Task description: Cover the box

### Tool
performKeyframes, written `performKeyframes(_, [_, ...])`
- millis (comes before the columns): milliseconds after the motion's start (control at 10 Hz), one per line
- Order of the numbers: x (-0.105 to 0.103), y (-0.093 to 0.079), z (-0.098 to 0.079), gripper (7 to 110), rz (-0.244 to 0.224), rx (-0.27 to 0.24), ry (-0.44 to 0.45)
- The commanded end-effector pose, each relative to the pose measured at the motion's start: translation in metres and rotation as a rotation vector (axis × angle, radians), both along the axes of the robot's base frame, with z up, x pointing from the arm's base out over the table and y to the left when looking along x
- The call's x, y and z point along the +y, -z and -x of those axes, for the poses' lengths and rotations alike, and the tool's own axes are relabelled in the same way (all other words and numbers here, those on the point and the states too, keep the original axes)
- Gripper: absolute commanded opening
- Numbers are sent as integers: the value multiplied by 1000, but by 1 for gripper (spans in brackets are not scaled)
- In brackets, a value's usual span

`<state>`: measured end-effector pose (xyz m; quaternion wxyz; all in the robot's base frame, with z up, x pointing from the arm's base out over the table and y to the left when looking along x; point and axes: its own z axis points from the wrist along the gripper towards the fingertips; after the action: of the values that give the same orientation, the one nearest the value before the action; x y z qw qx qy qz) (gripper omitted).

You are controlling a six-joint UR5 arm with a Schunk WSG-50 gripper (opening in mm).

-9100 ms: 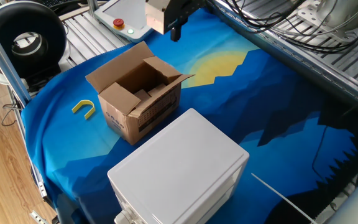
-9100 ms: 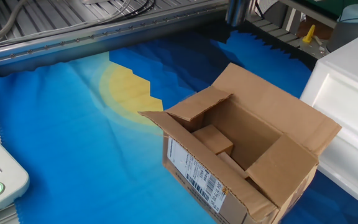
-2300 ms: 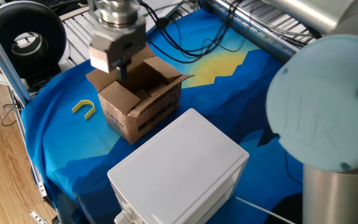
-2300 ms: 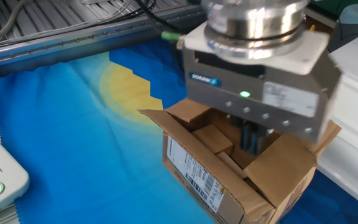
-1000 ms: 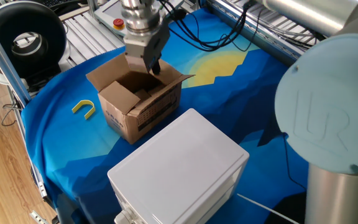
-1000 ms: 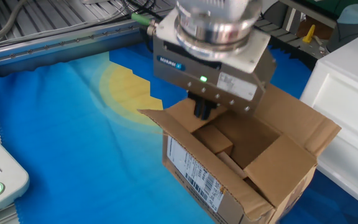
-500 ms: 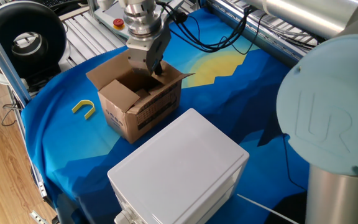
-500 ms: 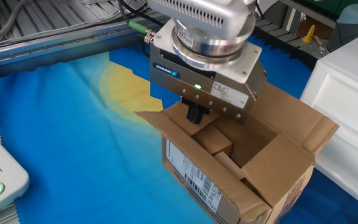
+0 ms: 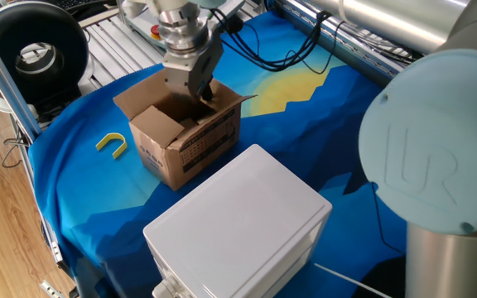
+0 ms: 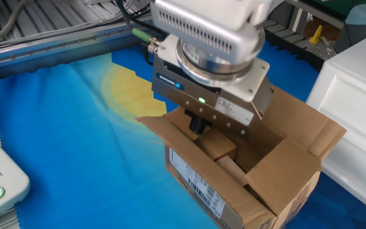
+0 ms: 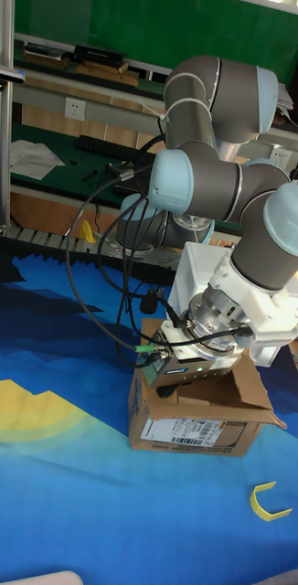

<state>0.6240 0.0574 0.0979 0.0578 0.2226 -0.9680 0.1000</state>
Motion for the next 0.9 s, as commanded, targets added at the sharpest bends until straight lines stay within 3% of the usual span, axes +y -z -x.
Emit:
performKeyframes(0, [11, 2, 0, 7, -18, -4, 25])
performKeyframes(100, [33, -2, 8, 7, -97, 24, 61])
performKeyframes(200, [49, -15, 14, 7, -135, 61, 75])
performKeyframes(500, [82, -42, 14, 7, -181, 90, 136])
performKeyframes(800, [95, -66, 9, 7, -172, 86, 172])
